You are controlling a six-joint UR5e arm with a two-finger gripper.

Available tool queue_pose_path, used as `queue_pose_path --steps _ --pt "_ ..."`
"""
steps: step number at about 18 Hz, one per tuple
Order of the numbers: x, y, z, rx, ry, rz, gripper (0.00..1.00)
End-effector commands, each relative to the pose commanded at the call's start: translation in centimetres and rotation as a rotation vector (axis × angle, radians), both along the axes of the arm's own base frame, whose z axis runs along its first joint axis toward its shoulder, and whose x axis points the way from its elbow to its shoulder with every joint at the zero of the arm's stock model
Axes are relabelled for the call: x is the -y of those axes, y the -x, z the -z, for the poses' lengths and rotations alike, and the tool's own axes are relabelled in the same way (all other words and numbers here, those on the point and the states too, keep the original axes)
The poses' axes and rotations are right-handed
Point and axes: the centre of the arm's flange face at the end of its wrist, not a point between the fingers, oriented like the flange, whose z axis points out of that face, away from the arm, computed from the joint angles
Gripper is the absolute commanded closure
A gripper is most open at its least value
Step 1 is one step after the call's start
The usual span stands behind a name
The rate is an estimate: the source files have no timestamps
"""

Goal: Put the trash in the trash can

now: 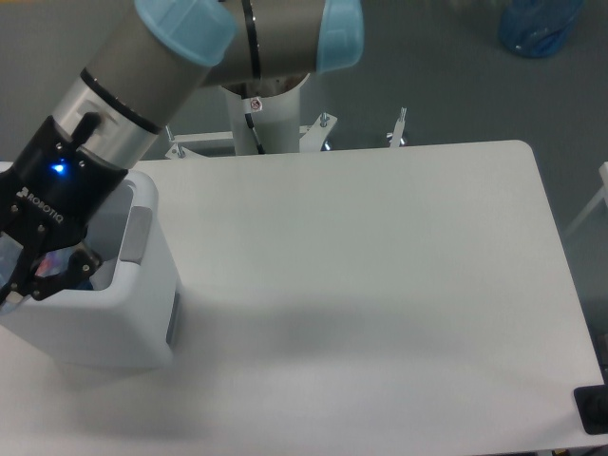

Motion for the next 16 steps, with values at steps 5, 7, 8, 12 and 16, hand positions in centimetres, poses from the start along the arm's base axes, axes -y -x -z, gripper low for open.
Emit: queue_pose_path --steps 5,7,8,12,16 --pt "0.8 1.9 0.7 0.014 0.018 -0.036 0.0" --pt "2.6 4.8 0.4 0.011 0.016 -0.088 0.0" --pt "3.3 6.2 0.2 0.005 0.012 -0.11 0.0" --pt "6.1 12.3 0.3 -0.026 0.005 -0.195 0.0" --pt "8.6 16.9 2.5 -0.148 0.042 -0.24 0.0"
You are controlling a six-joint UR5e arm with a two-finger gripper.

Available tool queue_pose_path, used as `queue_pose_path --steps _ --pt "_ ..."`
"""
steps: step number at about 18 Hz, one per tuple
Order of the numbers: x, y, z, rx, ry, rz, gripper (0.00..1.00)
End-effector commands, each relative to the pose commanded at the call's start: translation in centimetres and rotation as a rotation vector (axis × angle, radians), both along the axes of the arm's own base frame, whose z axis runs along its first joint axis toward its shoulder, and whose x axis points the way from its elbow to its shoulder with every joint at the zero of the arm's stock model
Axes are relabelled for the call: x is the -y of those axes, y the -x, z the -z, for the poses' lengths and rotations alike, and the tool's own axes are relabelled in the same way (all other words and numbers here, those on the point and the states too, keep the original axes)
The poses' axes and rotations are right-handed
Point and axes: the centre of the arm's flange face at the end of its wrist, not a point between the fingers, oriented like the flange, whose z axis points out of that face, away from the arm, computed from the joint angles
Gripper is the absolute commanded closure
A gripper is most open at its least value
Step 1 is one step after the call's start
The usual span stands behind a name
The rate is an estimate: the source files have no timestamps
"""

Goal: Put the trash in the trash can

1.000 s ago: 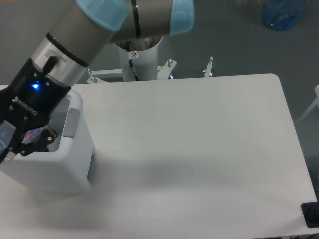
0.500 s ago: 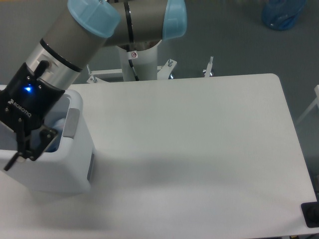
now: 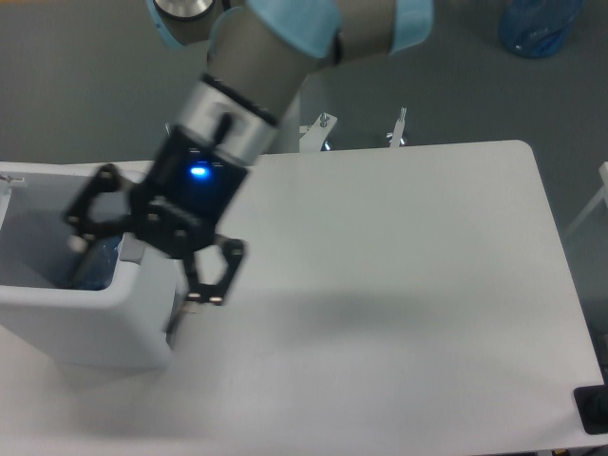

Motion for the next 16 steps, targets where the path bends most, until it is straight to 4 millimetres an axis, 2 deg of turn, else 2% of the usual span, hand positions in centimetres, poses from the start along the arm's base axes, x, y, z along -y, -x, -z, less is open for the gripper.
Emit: queue_pose_path --steps 2,4,6,10,12,14,16 --pt "1.1 1.7 2.4 -0.109 0.093 -0.038 0.0" --pt "2.9 3.9 5.8 -0.198 0.225 -0.082 0.0" --pt "4.5 4.9 9.2 -0.239 0.323 -0.076 0.0" --pt "6.1 6.1 11.5 -0.313 0.453 -0.085 0.0" --pt "6.5 7.1 13.5 -0.354 0.538 -0.054 0.0" --pt "9.0 10.1 15.8 -0.356 0.658 -0.062 0.0" --pt "9.8 11.7 17.0 -0.372 0.721 -0.001 0.0"
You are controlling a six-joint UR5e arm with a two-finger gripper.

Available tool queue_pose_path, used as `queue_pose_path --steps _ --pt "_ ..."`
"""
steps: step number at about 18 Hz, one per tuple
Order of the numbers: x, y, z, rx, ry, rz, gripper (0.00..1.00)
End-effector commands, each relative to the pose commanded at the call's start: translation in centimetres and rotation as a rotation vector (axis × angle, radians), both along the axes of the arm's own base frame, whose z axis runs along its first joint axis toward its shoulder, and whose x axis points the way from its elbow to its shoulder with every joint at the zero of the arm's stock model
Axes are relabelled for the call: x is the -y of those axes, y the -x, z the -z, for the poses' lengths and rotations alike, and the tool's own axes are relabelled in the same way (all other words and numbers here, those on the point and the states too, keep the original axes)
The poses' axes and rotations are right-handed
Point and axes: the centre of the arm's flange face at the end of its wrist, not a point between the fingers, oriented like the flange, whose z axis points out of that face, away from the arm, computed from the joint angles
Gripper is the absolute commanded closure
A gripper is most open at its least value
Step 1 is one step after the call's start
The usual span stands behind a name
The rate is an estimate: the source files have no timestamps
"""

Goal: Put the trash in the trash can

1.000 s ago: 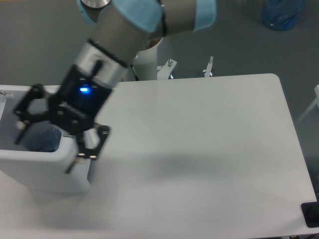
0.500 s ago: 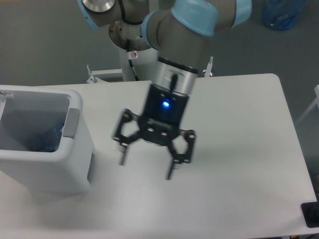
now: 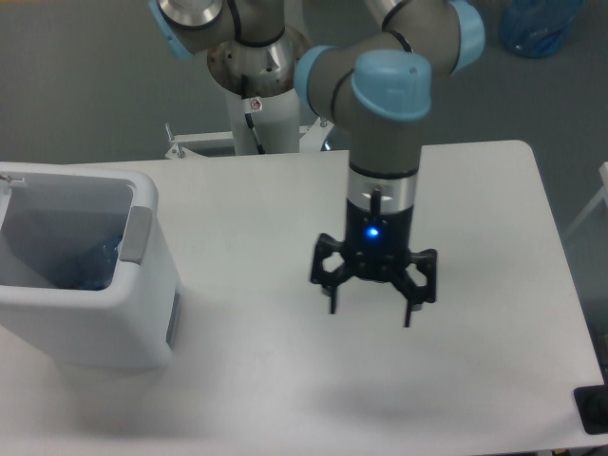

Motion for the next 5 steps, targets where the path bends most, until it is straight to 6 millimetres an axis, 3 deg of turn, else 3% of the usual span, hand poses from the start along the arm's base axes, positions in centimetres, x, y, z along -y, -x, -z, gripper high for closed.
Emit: queue_pose_path --steps 5 --pt "-0.6 0.53 -0.12 0.04 0.089 0.166 0.0"
